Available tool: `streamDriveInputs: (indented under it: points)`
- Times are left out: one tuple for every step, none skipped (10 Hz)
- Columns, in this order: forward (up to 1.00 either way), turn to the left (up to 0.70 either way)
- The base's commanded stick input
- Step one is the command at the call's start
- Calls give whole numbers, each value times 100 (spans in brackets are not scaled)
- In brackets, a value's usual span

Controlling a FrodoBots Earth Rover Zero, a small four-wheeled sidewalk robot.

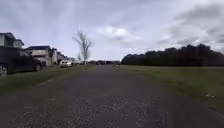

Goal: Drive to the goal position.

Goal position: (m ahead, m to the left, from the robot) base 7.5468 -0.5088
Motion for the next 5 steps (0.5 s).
streamDriveInputs:
  points:
    - [8,0]
    - [8,0]
    - [9,0]
    - [8,0]
    - [9,0]
